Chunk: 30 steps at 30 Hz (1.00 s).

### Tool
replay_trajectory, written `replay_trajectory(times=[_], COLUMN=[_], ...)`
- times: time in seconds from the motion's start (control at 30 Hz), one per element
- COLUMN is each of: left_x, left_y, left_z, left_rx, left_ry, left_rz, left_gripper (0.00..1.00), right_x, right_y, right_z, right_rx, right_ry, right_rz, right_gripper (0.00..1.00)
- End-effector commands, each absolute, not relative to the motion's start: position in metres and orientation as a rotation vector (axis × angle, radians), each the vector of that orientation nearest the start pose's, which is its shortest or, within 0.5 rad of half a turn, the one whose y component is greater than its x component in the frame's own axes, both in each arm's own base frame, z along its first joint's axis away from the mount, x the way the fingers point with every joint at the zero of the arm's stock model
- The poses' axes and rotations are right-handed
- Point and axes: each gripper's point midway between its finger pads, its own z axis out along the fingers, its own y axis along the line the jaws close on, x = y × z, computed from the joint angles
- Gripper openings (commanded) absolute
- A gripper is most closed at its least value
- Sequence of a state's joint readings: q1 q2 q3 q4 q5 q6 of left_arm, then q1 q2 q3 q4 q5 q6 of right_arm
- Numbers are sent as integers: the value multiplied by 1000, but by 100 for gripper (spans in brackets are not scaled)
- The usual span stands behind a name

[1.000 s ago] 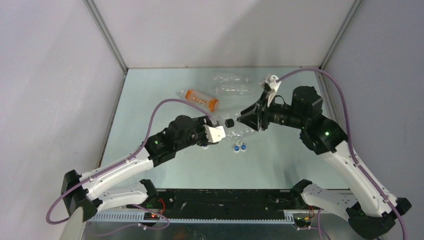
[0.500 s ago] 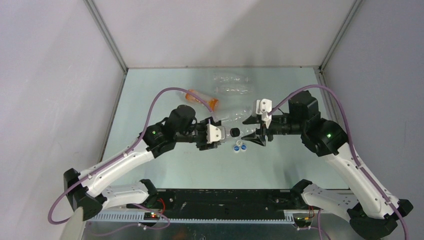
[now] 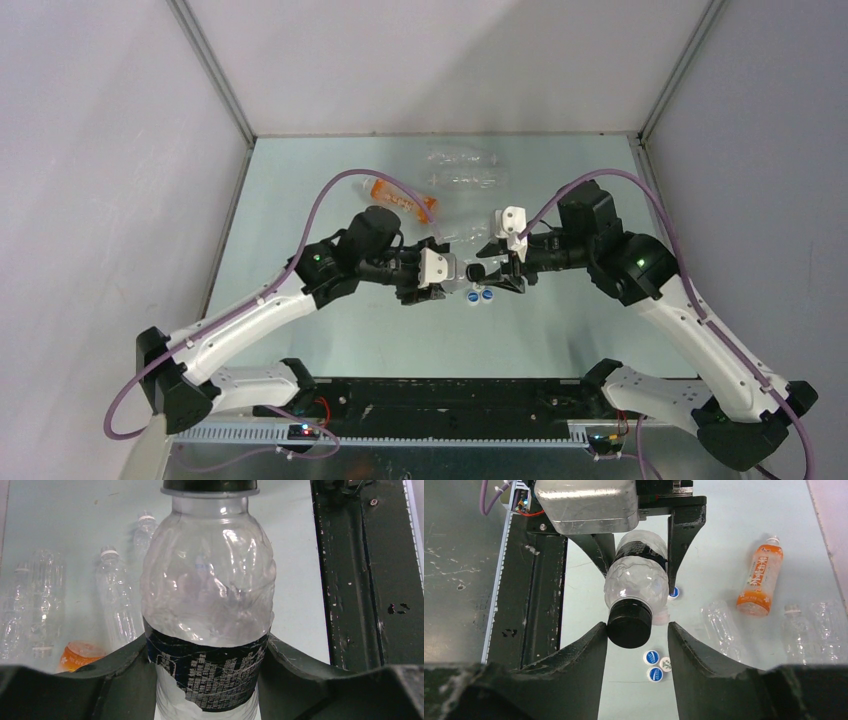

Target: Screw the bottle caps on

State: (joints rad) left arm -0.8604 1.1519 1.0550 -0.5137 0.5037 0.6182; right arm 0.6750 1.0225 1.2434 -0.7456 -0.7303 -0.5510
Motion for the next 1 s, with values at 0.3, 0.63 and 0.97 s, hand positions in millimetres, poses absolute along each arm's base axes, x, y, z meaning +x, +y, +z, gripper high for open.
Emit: replay_trajectory(times=[0.3,0.63,0.97], left_x=[190,234,245], left_y=[-311,-305,-301], left_z=[264,289,273], left_rx=[1597,1338,1291], left_ry=[1314,1216,1219], left_rz=[-632,-193,-8], left_gripper=[0,0,0], right_x=[156,191,204], right_y=[267,269,252], right_z=[317,339,338], right_rx=[-1461,-811,-537], right_ry=[1414,1836,1954], right_rz=[945,1065,1007], right_gripper=[18,0,12])
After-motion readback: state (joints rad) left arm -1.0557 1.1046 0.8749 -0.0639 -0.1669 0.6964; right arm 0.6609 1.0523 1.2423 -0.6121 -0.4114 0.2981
